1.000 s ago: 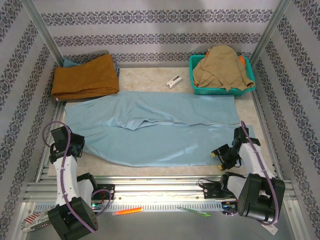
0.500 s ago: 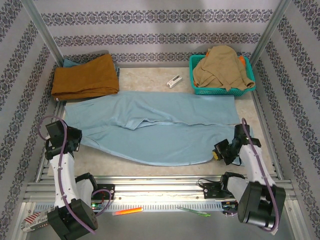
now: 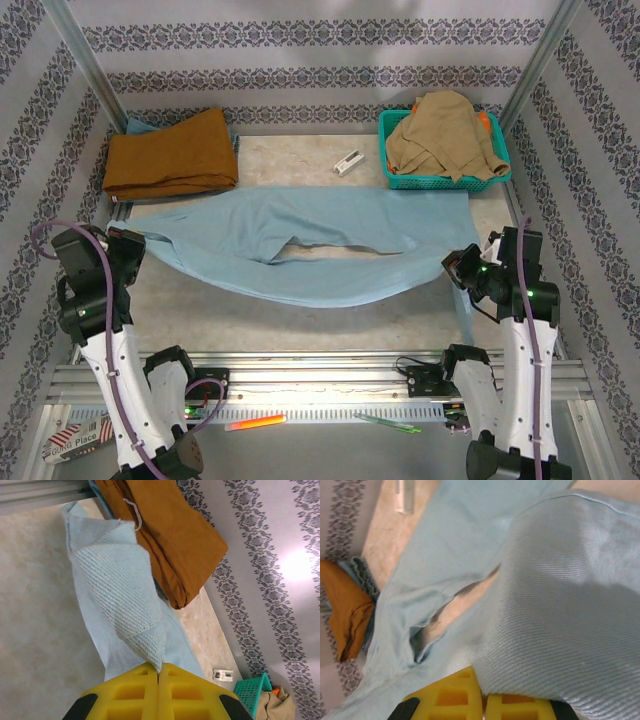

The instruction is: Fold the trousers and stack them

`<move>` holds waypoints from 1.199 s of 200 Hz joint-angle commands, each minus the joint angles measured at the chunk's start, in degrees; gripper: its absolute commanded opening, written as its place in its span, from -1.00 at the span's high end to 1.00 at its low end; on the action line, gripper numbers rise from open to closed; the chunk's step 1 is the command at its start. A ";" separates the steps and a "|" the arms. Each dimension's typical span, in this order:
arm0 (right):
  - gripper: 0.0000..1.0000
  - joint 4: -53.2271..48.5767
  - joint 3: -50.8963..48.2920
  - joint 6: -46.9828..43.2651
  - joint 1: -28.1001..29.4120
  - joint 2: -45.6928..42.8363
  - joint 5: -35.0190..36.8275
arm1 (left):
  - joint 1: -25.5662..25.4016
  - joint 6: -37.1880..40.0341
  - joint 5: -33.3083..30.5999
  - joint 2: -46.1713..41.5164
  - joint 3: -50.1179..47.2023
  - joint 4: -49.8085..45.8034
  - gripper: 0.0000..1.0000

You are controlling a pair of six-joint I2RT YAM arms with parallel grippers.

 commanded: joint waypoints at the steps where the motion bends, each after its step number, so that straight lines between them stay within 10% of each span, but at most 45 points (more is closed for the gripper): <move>1: 1.00 -4.23 6.79 -4.25 1.62 -1.42 1.90 | 0.43 2.74 -2.06 -0.03 8.43 -5.03 1.00; 62: 1.00 -7.67 16.06 -7.97 6.77 -1.98 3.93 | 0.41 8.14 -8.17 1.21 21.65 -16.22 1.00; 148: 1.00 1.53 7.03 -13.00 5.48 4.69 7.50 | 0.43 13.50 -13.15 0.97 7.33 -13.50 1.00; 240: 0.98 15.56 19.92 -15.90 9.77 43.01 13.27 | 1.50 11.50 -20.34 20.79 7.11 0.97 1.00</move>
